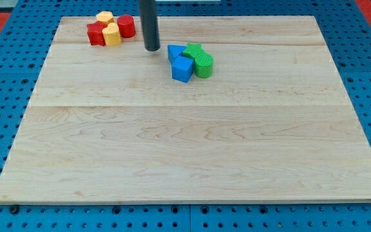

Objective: Nudge blue cube left a bit

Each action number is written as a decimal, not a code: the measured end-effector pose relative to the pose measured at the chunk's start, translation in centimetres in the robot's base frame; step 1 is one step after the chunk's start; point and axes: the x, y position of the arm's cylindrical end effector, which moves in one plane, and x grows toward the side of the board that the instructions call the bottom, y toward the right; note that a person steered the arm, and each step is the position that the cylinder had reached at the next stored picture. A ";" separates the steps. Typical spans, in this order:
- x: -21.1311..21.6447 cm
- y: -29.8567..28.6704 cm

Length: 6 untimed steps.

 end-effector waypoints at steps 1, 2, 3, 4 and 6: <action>1.9 3.0; 6.3 3.5; 9.2 6.0; 9.0 14.6; 11.8 17.8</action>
